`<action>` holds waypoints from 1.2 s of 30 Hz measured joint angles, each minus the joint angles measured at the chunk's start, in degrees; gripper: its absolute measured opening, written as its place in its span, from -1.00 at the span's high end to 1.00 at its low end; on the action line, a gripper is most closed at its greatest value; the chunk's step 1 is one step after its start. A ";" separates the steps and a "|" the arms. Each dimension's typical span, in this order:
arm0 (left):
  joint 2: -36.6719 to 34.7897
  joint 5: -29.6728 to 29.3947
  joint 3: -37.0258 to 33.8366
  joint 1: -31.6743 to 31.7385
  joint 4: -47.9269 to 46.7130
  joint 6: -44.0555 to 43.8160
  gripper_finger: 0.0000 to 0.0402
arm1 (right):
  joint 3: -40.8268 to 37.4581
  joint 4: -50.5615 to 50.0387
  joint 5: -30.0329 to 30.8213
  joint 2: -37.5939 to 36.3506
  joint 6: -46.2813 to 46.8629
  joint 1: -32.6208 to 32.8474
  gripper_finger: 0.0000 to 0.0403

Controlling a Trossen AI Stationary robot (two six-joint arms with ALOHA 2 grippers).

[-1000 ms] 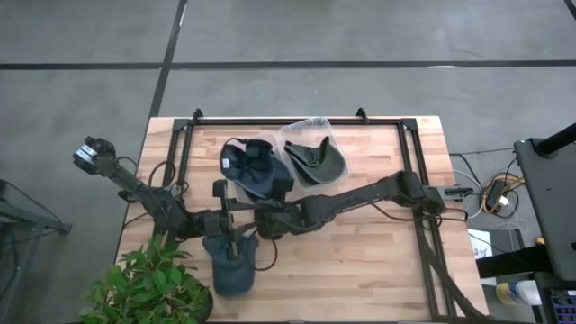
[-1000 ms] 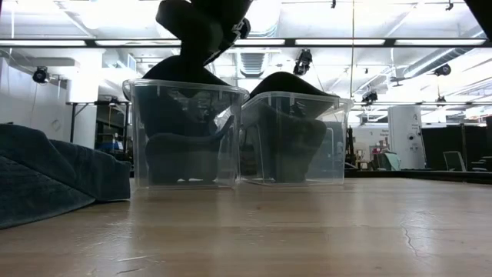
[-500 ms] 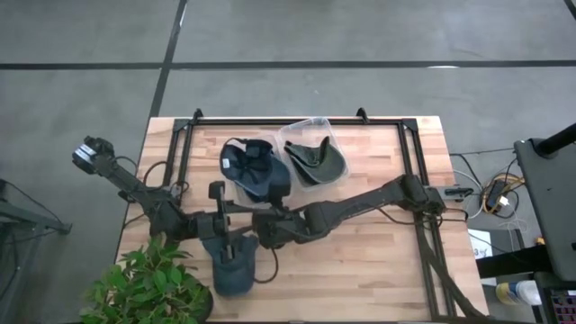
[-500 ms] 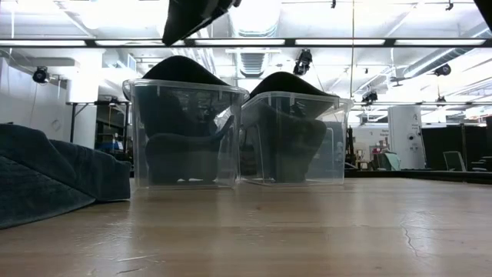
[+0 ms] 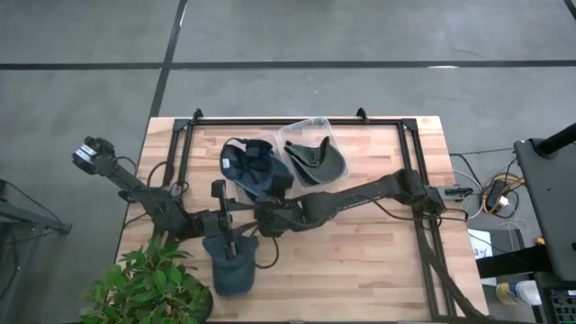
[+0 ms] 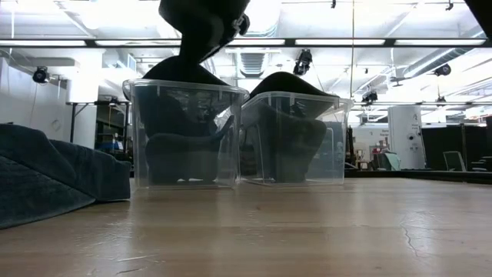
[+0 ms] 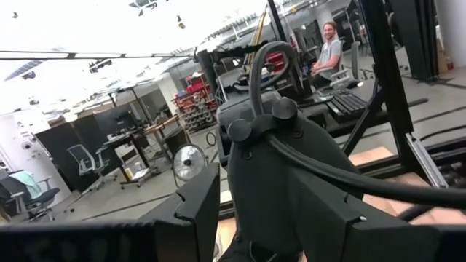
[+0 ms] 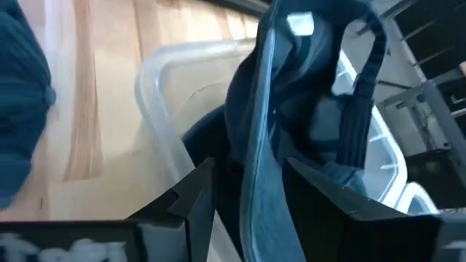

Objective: Pick & Place hat
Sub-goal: Put the right dark blue cap into the left transparent bin

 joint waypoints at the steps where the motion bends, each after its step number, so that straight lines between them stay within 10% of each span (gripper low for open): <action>1: 0.02 -0.06 -0.02 0.00 -0.08 0.00 0.24 | -0.35 -0.40 -0.27 -0.05 0.53 -0.20 0.25; 13: 0.07 -0.37 -0.15 -0.02 0.38 -0.02 0.24 | -1.17 -0.31 8.44 -0.12 -6.27 -0.69 0.90; 36: 0.00 -0.95 -0.20 -0.07 3.02 0.48 0.24 | -1.14 8.60 39.12 0.45 -28.84 -0.30 0.95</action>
